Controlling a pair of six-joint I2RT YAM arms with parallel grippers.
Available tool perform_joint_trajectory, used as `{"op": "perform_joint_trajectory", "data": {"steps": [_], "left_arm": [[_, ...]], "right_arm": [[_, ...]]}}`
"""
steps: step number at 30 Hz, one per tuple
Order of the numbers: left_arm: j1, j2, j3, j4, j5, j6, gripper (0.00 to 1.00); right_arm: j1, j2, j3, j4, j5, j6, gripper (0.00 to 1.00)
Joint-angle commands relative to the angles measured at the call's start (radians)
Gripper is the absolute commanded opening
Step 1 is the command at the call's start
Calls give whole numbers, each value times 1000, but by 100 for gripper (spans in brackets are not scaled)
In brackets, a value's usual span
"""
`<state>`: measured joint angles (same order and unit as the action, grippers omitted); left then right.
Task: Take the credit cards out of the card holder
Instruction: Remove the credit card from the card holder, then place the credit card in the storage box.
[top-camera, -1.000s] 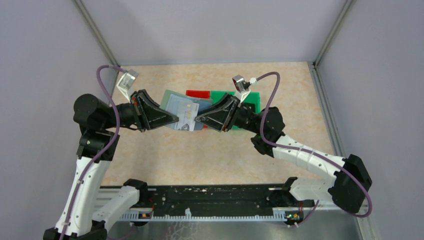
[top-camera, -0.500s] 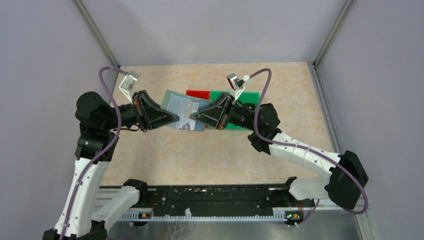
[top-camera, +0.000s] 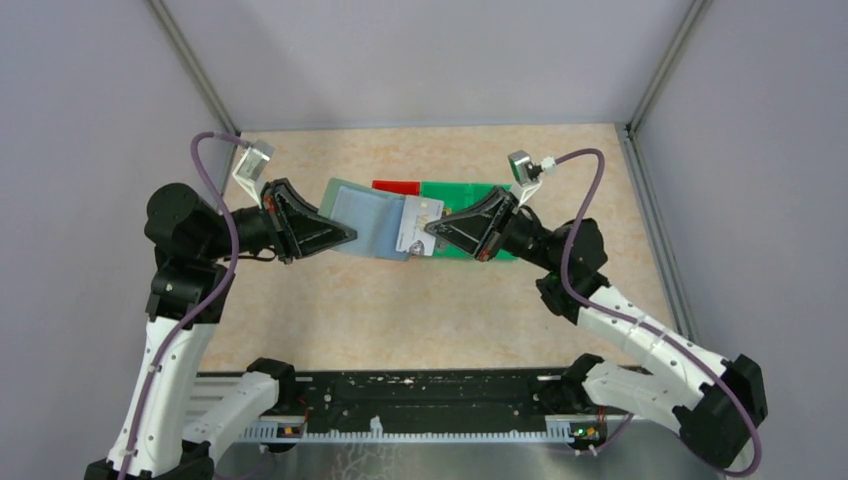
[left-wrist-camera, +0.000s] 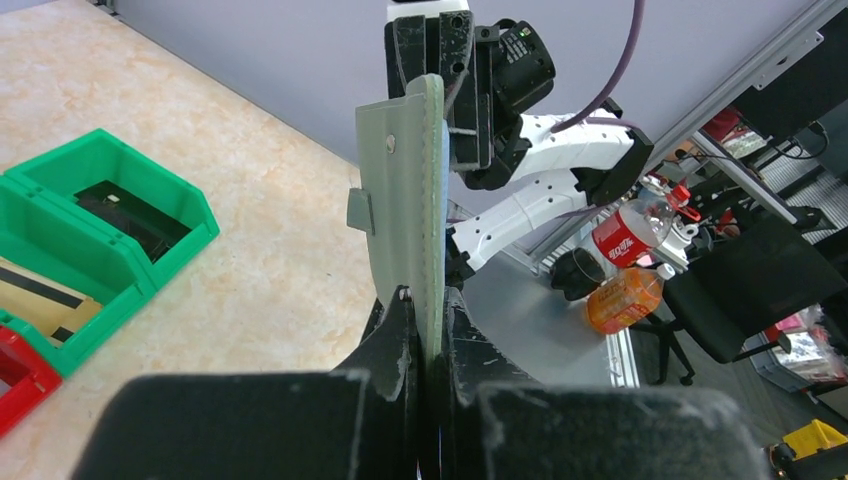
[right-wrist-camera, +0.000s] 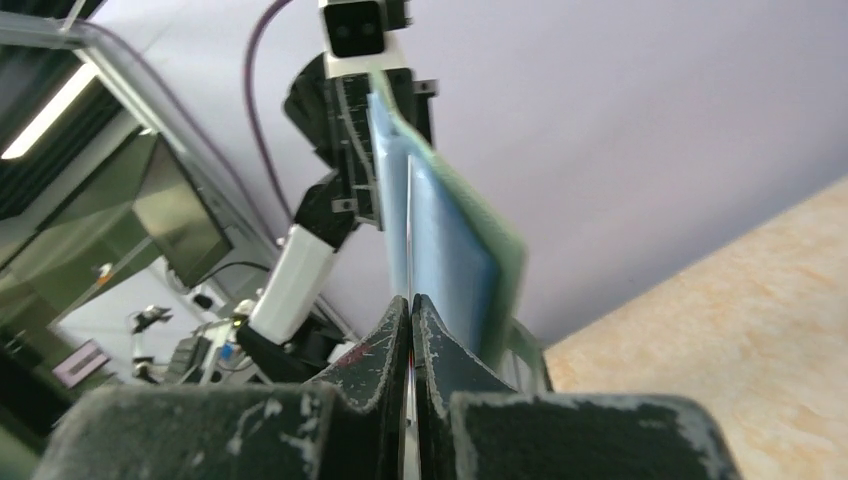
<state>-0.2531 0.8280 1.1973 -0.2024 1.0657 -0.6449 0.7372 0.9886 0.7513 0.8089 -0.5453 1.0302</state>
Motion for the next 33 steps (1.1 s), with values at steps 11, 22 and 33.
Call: {"op": "perform_joint_trajectory", "data": {"steps": [11,22,33], "left_arm": [[-3,-16,80,-35,-3,105,0],[-3,-21,82,-45,27,135,0],[-3,-14,98,-46,50,144,0]], "right_arm": [[-365,79,32,-484,-15,-195,0],[-180,731,410,-568,177,-336,0],[-118,1001,671,-664,261,-348,0]]}}
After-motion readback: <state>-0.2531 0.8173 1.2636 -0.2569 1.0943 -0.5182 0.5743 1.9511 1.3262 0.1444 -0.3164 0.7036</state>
